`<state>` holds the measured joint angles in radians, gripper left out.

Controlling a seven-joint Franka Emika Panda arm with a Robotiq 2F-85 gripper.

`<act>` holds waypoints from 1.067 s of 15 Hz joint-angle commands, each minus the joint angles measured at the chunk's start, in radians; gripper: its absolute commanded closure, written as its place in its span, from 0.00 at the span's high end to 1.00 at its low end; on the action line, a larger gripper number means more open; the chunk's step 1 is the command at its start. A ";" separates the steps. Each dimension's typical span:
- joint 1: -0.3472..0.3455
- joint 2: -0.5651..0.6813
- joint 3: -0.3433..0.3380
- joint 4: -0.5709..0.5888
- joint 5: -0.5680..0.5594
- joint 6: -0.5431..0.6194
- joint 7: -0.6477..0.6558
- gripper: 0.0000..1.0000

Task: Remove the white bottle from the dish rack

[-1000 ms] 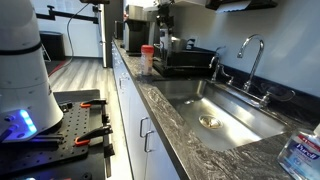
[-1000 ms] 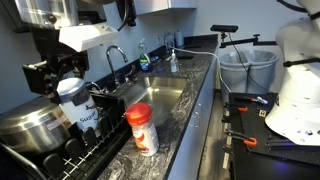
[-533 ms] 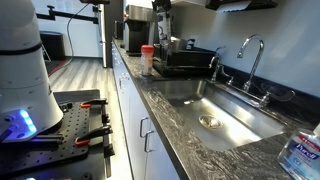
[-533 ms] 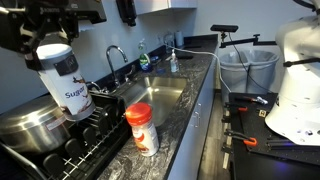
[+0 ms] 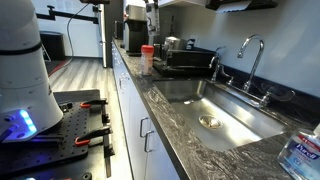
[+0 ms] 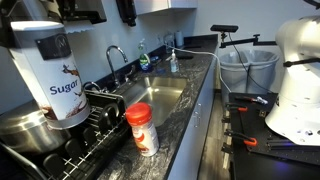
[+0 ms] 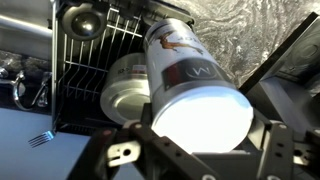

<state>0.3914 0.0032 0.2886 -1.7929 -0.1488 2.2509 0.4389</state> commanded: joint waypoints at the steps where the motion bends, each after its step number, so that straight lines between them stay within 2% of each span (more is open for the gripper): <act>1: -0.012 -0.059 0.034 -0.050 0.083 -0.037 -0.017 0.61; 10: -0.013 -0.041 0.061 -0.092 0.226 -0.126 -0.010 0.61; 16: -0.006 0.023 0.068 -0.134 0.218 -0.039 0.018 0.61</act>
<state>0.3911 0.0040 0.3461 -1.9091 0.0645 2.1560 0.4384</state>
